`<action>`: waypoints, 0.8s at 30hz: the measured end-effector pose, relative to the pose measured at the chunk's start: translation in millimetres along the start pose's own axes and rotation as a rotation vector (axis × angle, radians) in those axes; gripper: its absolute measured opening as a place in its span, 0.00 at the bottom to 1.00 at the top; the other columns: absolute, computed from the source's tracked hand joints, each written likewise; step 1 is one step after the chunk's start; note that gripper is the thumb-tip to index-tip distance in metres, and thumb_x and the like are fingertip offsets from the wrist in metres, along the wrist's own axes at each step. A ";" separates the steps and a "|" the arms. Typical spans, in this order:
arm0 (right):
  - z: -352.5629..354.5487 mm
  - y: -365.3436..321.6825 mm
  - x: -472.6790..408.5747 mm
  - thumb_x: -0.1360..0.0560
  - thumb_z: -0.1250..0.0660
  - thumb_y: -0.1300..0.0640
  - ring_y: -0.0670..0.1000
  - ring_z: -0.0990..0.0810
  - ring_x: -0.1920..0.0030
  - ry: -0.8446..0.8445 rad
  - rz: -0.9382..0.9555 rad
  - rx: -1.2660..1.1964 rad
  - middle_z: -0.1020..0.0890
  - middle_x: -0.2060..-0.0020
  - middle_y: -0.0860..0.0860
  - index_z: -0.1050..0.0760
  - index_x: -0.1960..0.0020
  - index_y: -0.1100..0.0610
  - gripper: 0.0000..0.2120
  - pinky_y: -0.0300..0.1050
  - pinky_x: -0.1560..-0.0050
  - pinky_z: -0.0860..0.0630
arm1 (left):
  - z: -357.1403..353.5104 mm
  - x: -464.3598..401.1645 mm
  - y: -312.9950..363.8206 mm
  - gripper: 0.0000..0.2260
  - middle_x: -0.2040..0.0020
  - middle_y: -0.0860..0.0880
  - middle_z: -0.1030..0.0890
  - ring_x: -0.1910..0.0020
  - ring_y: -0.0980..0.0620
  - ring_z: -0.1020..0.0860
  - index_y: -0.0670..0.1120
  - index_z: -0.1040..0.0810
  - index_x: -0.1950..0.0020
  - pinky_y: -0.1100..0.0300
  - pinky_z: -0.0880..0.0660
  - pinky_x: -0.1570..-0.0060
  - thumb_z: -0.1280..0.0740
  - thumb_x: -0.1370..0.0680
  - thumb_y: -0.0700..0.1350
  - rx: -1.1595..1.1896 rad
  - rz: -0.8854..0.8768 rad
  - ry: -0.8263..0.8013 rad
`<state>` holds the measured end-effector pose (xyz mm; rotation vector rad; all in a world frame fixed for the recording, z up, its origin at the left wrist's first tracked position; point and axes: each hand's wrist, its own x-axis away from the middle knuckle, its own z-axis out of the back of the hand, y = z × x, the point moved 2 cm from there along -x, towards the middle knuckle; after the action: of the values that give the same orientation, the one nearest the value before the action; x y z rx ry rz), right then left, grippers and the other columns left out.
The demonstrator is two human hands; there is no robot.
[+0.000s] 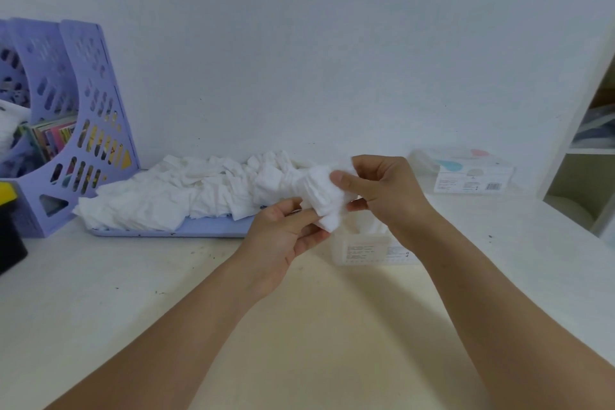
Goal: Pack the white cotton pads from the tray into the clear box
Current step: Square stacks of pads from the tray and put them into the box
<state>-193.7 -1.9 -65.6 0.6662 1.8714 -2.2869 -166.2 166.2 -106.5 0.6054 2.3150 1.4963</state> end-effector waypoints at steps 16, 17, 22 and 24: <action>2.1 4.5 -3.0 0.23 0.27 0.63 0.55 0.13 0.57 0.085 0.084 0.133 0.13 0.55 0.55 0.16 0.44 0.60 0.08 0.46 0.65 0.17 | -1.9 -1.1 0.8 0.16 0.45 0.41 0.15 0.51 0.48 0.15 0.38 0.20 0.38 0.59 0.17 0.54 0.28 0.26 0.40 0.102 0.031 0.019; 1.6 3.8 -2.9 0.23 0.27 0.63 0.54 0.13 0.58 0.102 0.092 0.144 0.13 0.54 0.53 0.15 0.44 0.60 0.08 0.45 0.66 0.18 | -1.7 -1.4 0.4 0.16 0.46 0.41 0.15 0.52 0.48 0.15 0.38 0.20 0.39 0.59 0.18 0.54 0.28 0.26 0.41 0.110 0.036 0.019; -3.1 1.1 -2.1 0.24 0.26 0.63 0.49 0.14 0.61 0.150 0.137 0.232 0.13 0.50 0.47 0.15 0.46 0.56 0.08 0.47 0.64 0.16 | -1.5 -1.2 -0.1 0.11 0.45 0.38 0.16 0.51 0.46 0.15 0.39 0.19 0.41 0.58 0.17 0.56 0.31 0.22 0.41 0.170 0.088 0.030; -3.8 -0.1 -0.9 0.24 0.27 0.63 0.49 0.14 0.62 0.145 0.151 0.257 0.13 0.53 0.44 0.14 0.48 0.53 0.08 0.47 0.62 0.15 | -2.6 -1.2 -0.5 0.13 0.41 0.37 0.17 0.48 0.44 0.16 0.39 0.20 0.38 0.58 0.17 0.56 0.31 0.21 0.43 0.187 0.105 0.047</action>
<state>-191.9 1.6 -65.6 0.9946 1.5307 -2.4596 -166.6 163.5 -105.9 0.7593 2.5135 1.3609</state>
